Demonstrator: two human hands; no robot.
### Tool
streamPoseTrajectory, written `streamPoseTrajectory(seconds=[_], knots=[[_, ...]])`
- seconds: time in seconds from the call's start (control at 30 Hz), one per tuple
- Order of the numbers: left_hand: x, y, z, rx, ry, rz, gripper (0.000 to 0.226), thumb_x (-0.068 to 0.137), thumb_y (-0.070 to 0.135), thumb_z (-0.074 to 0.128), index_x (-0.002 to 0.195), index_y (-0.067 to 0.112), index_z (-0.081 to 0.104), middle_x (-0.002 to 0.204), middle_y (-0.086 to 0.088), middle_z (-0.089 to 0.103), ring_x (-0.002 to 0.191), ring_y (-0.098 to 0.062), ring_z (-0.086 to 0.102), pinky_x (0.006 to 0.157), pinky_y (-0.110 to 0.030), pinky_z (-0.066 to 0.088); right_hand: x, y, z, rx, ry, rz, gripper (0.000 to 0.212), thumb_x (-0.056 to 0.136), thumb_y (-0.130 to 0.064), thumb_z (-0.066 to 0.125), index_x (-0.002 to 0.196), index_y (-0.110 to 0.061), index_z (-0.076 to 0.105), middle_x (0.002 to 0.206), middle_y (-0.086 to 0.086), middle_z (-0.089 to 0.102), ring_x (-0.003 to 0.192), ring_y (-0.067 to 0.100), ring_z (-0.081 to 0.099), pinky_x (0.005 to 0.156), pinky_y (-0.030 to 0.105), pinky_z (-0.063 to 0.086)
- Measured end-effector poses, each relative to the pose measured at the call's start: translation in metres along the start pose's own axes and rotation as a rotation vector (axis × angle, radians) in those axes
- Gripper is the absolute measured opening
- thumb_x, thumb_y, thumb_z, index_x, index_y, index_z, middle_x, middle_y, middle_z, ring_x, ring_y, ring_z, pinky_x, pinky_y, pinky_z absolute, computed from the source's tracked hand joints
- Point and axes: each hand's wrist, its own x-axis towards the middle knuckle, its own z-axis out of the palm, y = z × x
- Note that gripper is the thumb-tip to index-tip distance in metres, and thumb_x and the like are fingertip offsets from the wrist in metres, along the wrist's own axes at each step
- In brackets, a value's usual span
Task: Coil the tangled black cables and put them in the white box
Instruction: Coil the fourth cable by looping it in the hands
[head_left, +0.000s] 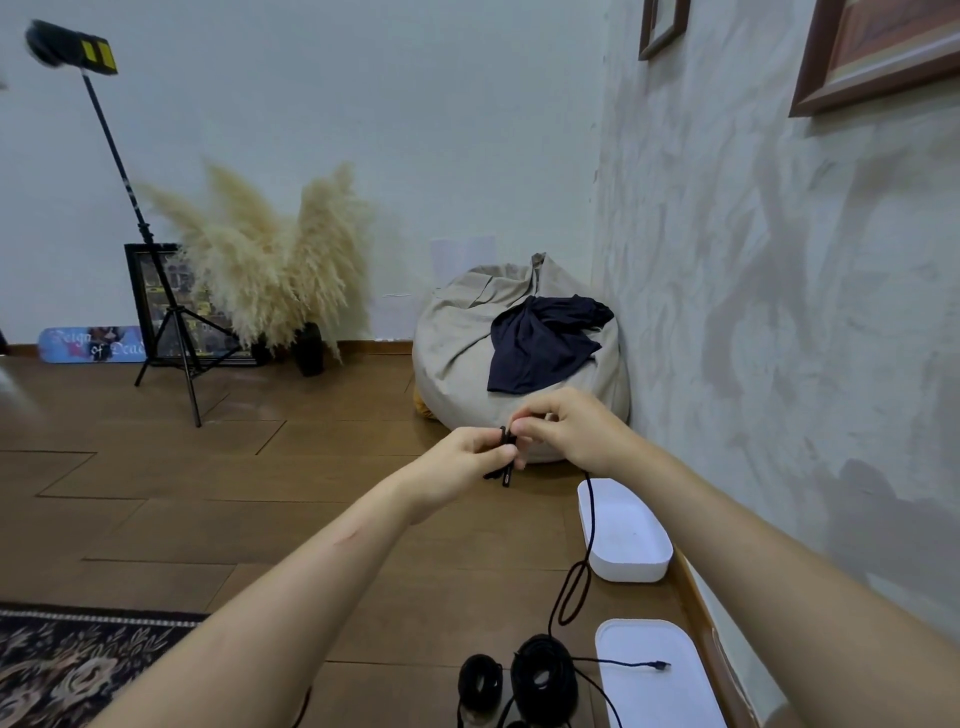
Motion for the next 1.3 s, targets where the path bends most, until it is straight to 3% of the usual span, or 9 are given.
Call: streamPoseTrajectory(seconds=[0.1,0.17,0.3,0.5,0.77,0.97,1.13,1.3], knots=[[0.001,-0.001,0.004,0.074,0.022,0.026,0.028,0.109,0.022,0.048,0.113,0.007,0.071,0.116,0.0,0.072,0.117,-0.01,0.062,0.112,-0.032,0.044,-0.001,-0.001,0.0,-0.056,0.023,0.01,0.022,0.097,-0.027,0.064,0.081,-0.038,0.073,0.078,-0.009,0.072,0.073,0.001,0.057,0.069,0.022,0.041],[0.0,0.003,0.006,0.072,0.029,0.042,0.027,0.11,0.018,0.045,0.109,0.007,0.07,0.113,0.003,0.07,0.113,-0.005,0.061,0.105,-0.022,0.044,-0.001,-0.004,0.0,-0.065,0.036,0.008,0.025,0.097,-0.026,0.063,0.077,-0.04,0.071,0.074,-0.008,0.072,0.069,0.0,0.057,0.066,0.018,0.038],[0.002,0.004,0.012,0.083,0.048,0.053,0.029,0.109,0.011,0.043,0.113,0.003,0.07,0.112,0.002,0.069,0.11,-0.005,0.06,0.096,-0.015,0.046,-0.001,-0.009,-0.002,-0.036,0.06,0.023,0.015,0.095,-0.024,0.068,0.084,-0.026,0.077,0.072,-0.001,0.074,0.062,-0.004,0.059,0.062,0.011,0.039],[-0.001,0.007,0.015,0.08,0.047,0.09,0.022,0.106,0.01,0.051,0.103,0.009,0.073,0.102,0.01,0.07,0.101,0.004,0.062,0.09,-0.011,0.045,0.002,0.007,-0.004,-0.03,0.147,0.063,0.008,0.086,-0.037,0.078,0.08,-0.034,0.073,0.078,-0.009,0.069,0.068,0.003,0.053,0.066,0.023,0.042],[-0.002,0.015,0.012,0.067,0.025,0.069,0.017,0.1,0.008,0.059,0.106,0.005,0.074,0.112,0.002,0.074,0.111,-0.009,0.066,0.105,-0.027,0.048,0.001,0.013,-0.009,0.091,0.064,0.059,0.011,0.096,-0.022,0.068,0.098,-0.026,0.078,0.087,-0.001,0.075,0.076,0.006,0.06,0.076,0.025,0.049],[-0.006,0.018,0.01,0.045,0.034,0.08,0.016,0.103,0.016,0.059,0.108,0.017,0.074,0.105,-0.006,0.075,0.103,-0.006,0.067,0.093,-0.023,0.05,0.001,0.009,-0.01,0.156,0.145,0.054,0.006,0.091,-0.021,0.075,0.09,-0.027,0.075,0.082,-0.001,0.073,0.073,0.008,0.058,0.068,0.024,0.047],[-0.008,0.02,0.008,-0.007,0.029,0.095,0.017,0.102,0.011,0.061,0.113,0.011,0.072,0.098,0.004,0.076,0.106,-0.005,0.067,0.102,-0.027,0.048,0.003,0.009,-0.007,0.183,0.179,0.05,0.012,0.09,-0.023,0.076,0.085,-0.035,0.075,0.082,-0.001,0.074,0.075,0.012,0.061,0.07,0.028,0.049],[-0.008,0.025,0.006,-0.089,0.059,0.154,0.017,0.1,0.009,0.062,0.114,0.006,0.073,0.109,-0.007,0.077,0.114,-0.015,0.069,0.107,-0.031,0.05,0.005,0.008,0.004,0.327,0.158,0.099,0.013,0.1,-0.014,0.064,0.105,-0.013,0.075,0.089,0.017,0.074,0.076,0.016,0.064,0.073,0.029,0.053]])
